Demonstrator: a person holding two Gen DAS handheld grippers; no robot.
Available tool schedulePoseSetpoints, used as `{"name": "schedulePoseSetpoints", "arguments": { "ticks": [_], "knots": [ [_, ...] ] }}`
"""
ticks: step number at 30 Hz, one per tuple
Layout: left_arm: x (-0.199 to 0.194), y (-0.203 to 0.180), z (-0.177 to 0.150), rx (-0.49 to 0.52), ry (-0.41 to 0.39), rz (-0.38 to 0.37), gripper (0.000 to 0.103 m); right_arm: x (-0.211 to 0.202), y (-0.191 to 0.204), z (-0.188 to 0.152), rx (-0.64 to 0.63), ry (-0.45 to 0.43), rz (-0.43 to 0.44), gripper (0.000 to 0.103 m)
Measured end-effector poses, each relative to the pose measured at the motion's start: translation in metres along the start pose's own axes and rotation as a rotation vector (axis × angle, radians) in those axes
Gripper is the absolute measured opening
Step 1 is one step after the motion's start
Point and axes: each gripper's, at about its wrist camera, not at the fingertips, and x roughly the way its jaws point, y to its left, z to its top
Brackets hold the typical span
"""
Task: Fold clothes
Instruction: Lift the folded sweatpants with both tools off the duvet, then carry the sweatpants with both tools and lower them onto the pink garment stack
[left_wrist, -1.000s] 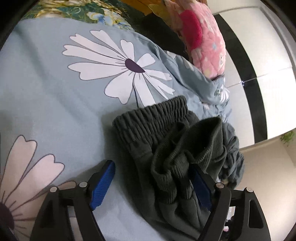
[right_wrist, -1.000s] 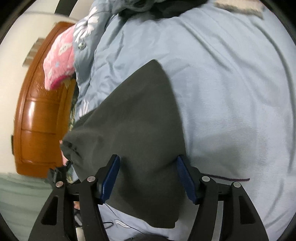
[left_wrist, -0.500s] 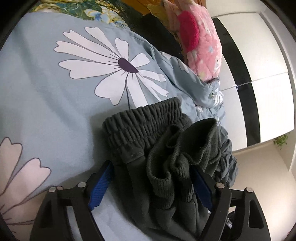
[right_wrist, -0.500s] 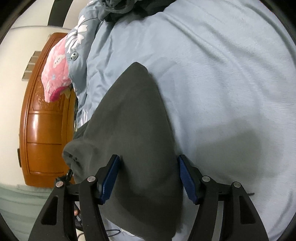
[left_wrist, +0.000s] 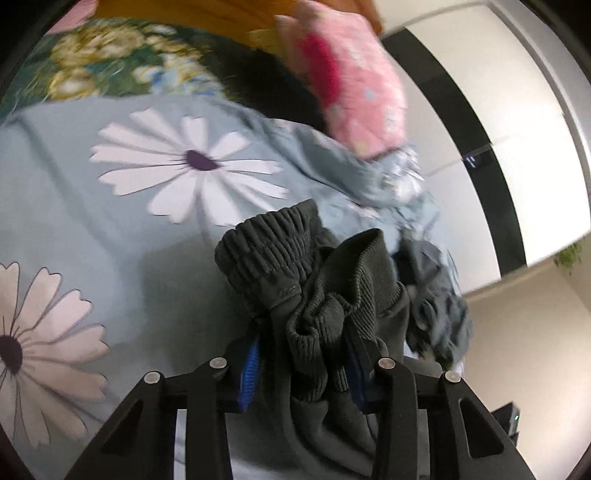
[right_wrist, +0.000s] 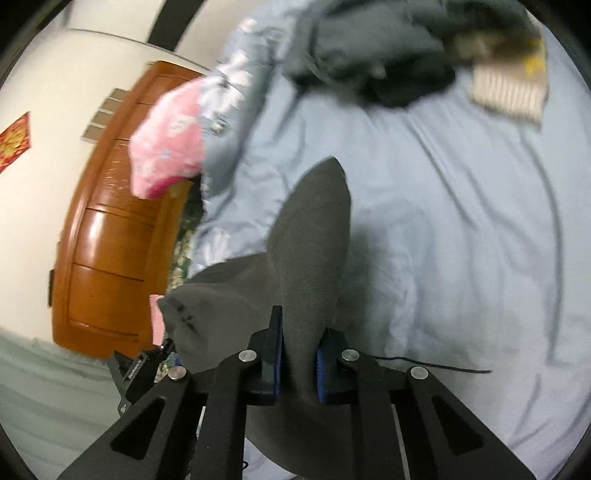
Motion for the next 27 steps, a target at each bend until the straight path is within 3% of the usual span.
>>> {"name": "schedulePoseSetpoints", "arguments": {
  "ticks": [6,11,18,23,27],
  "knots": [
    [-0.003,-0.081,-0.03,0.13,0.055,-0.097,0.041,-0.093,-0.007,-0.004,-0.055,-0.083,-0.017,0.014],
    [0.016,-0.179,-0.079,0.265,0.154,-0.224,0.04,-0.208,-0.045,-0.014,-0.053,-0.206,-0.076,0.013],
    [0.061,-0.341,-0.189,0.449,0.326,-0.433,0.04,-0.382,-0.103,-0.022,-0.065,-0.382,-0.232,0.013],
    [0.093,-0.435,-0.278,0.556,0.443,-0.525,0.039,-0.493,-0.15,-0.016,-0.056,-0.446,-0.361,0.013],
    [0.117,-0.483,-0.343,0.598,0.519,-0.568,0.037,-0.562,-0.19,-0.005,-0.038,-0.477,-0.452,0.013]
  ]
}}
